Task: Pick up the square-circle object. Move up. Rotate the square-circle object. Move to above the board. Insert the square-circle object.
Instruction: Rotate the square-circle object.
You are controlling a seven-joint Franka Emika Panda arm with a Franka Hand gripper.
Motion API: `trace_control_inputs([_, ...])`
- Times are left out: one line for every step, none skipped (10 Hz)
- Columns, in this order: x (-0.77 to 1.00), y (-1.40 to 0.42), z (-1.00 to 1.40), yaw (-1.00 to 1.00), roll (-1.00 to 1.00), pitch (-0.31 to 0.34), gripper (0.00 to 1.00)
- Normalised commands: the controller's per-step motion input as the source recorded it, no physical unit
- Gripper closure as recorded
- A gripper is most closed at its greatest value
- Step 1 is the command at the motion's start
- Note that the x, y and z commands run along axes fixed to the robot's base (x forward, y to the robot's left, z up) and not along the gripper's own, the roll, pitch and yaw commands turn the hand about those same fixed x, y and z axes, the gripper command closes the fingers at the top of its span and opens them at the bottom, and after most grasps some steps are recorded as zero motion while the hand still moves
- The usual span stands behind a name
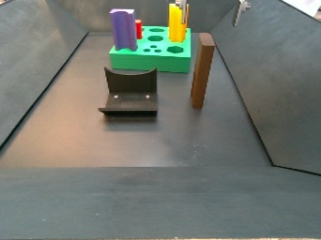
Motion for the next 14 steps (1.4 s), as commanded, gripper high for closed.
trace_control_inputs([0.04, 0.05, -0.05, -1.00, 0.00, 0.010, 0.00])
trace_control_inputs([0.04, 0.04, -0.04, -1.00, 0.00, 0.010, 0.00])
trace_control_inputs([0.04, 0.03, -0.04, -1.00, 0.00, 0.010, 0.00])
trace_control_inputs([0.04, 0.03, -0.03, -1.00, 0.00, 0.010, 0.00])
trace_control_inputs([0.04, 0.03, -0.03, -1.00, 0.00, 0.010, 0.00])
trace_control_inputs([0.04, 0.03, -0.03, -1.00, 0.00, 0.011, 0.00])
trace_control_inputs([0.04, 0.03, -0.03, -1.00, 0.00, 0.012, 0.00])
trace_control_inputs([0.04, 0.03, -0.03, -1.00, 0.00, 0.013, 0.00])
trace_control_inputs([0.04, 0.03, -0.03, -1.00, 0.00, 0.013, 0.00])
trace_control_inputs([0.04, 0.03, -0.03, -1.00, 0.00, 0.015, 0.00])
trace_control_inputs([0.04, 0.03, -0.03, -1.00, 0.00, 0.015, 0.00])
trace_control_inputs([0.04, 0.03, -0.03, -1.00, 0.00, 0.018, 0.00])
trace_control_inputs([0.04, 0.03, -0.03, -1.00, 0.00, 0.019, 0.00])
trace_control_inputs([0.04, 0.03, -0.03, -1.00, 0.00, 0.022, 0.00])
